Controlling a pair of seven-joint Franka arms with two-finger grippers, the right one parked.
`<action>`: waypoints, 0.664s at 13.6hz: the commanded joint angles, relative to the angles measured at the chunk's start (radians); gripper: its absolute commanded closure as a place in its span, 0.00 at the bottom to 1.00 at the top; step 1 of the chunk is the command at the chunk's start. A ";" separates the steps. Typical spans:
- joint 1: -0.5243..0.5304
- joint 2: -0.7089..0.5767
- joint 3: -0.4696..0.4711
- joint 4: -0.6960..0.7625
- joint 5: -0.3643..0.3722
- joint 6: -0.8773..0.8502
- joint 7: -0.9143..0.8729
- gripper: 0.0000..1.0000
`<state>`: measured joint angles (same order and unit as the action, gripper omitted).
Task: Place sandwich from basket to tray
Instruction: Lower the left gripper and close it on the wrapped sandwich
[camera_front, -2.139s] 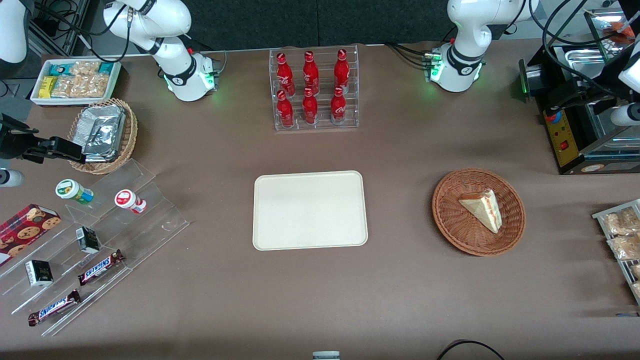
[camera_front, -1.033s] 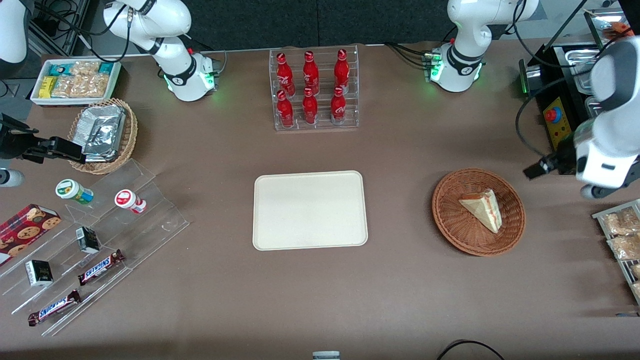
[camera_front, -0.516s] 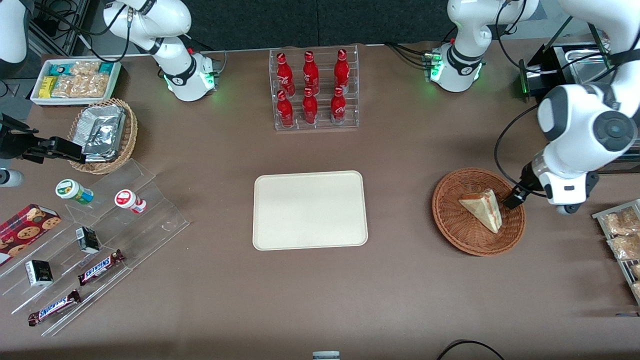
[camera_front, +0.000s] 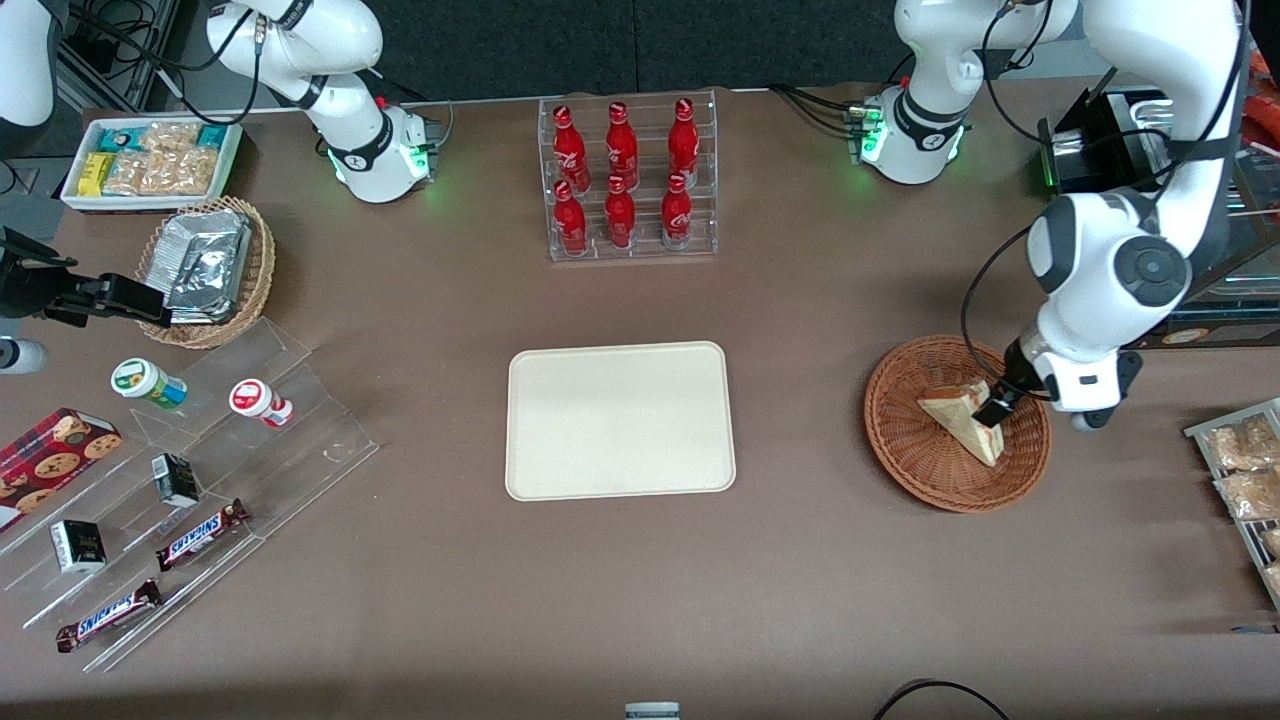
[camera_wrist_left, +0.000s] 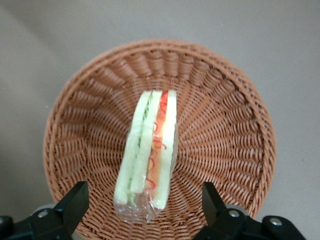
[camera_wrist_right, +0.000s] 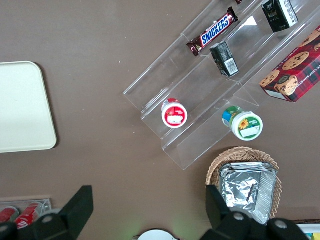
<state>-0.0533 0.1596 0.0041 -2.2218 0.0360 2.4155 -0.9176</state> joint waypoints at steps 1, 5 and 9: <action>-0.011 -0.003 0.005 -0.036 -0.001 0.059 -0.014 0.00; -0.011 0.028 0.005 -0.055 0.015 0.088 -0.004 0.00; -0.011 0.078 0.005 -0.064 0.016 0.137 -0.004 0.00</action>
<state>-0.0567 0.2176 0.0039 -2.2755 0.0379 2.5213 -0.9171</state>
